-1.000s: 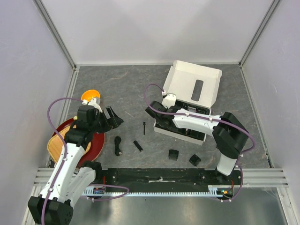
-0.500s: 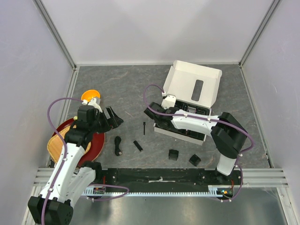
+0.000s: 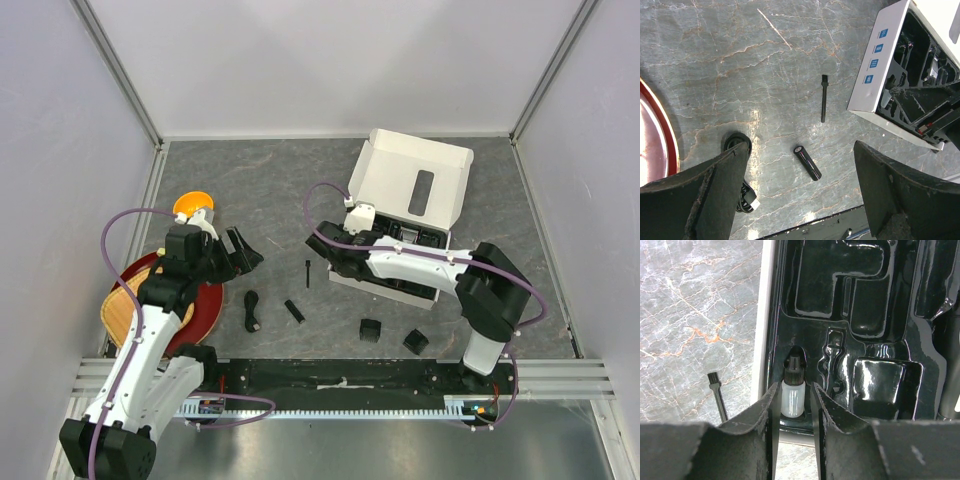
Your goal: Sort the hair-cutting tools
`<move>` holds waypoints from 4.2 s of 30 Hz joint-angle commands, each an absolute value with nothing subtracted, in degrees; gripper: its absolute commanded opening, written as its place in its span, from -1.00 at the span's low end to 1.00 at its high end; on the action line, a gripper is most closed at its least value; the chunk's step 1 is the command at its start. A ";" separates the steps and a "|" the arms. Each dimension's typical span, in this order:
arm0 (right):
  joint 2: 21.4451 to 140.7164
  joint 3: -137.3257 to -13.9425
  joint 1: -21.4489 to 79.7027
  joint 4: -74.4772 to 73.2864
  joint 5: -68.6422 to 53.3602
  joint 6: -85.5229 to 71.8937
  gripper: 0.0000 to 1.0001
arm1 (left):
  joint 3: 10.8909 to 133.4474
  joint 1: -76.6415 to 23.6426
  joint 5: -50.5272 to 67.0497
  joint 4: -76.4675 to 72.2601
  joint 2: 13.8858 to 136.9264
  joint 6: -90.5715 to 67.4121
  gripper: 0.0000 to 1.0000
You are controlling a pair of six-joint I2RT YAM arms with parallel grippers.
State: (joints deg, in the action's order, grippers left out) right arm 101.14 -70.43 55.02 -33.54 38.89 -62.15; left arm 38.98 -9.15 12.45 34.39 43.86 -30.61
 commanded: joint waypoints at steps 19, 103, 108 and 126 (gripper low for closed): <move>103.89 -74.36 53.61 -33.93 40.43 -58.97 -0.68 | 39.55 -9.40 13.71 34.01 43.51 -30.76 0.84; 66.80 -52.47 42.81 -28.47 26.98 -39.29 0.15 | 37.26 -27.07 -3.16 40.52 75.05 -42.37 -0.57; 64.78 -53.96 42.36 -31.10 27.86 -38.23 0.15 | 41.20 -27.16 -2.64 40.78 71.38 -40.35 -0.76; 57.75 -55.46 41.57 -36.82 29.97 -39.99 0.16 | 65.73 -34.79 14.51 22.34 84.00 -44.12 -0.71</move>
